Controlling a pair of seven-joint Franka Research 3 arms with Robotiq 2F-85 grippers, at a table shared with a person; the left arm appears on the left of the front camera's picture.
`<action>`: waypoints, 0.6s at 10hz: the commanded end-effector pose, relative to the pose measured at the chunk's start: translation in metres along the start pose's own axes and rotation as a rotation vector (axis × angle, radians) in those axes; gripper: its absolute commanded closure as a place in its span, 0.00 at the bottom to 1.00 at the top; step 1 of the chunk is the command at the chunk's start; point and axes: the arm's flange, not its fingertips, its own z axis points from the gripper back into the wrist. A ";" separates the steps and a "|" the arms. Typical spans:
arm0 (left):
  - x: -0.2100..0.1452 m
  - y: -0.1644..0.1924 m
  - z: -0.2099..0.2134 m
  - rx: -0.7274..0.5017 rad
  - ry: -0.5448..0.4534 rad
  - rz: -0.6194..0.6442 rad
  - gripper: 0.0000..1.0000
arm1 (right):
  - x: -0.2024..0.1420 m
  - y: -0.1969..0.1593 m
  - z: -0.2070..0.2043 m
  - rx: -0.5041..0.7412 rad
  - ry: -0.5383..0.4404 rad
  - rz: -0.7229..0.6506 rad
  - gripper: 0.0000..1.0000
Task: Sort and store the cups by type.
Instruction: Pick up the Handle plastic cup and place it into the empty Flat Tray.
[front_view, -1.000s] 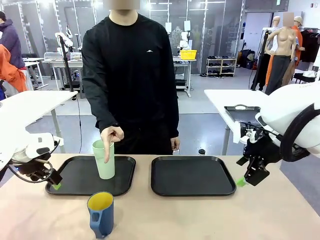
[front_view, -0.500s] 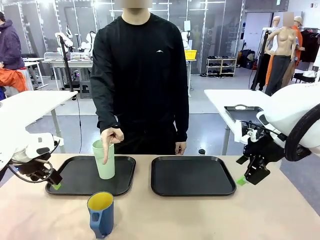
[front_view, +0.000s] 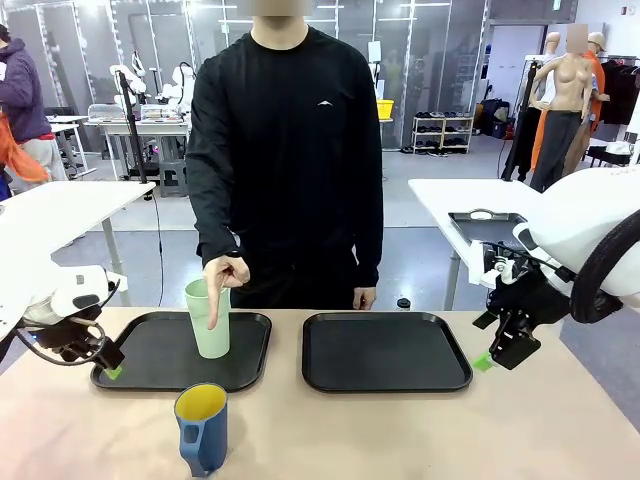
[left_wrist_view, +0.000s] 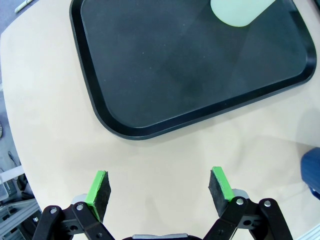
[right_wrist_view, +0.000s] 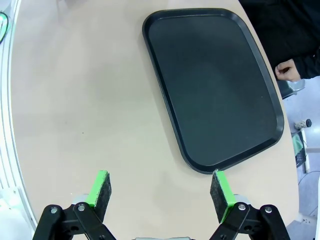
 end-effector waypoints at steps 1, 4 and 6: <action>0.001 0.016 0.008 -0.025 -0.036 -0.054 0.00 | 0.001 0.002 -0.002 -0.012 0.014 -0.025 0.00; -0.001 0.035 0.023 -0.128 -0.029 -0.206 0.00 | 0.001 0.002 -0.002 -0.012 0.014 -0.025 0.00; -0.004 0.044 0.044 -0.181 0.025 -0.333 0.00 | 0.001 0.002 -0.002 -0.012 0.014 -0.025 0.00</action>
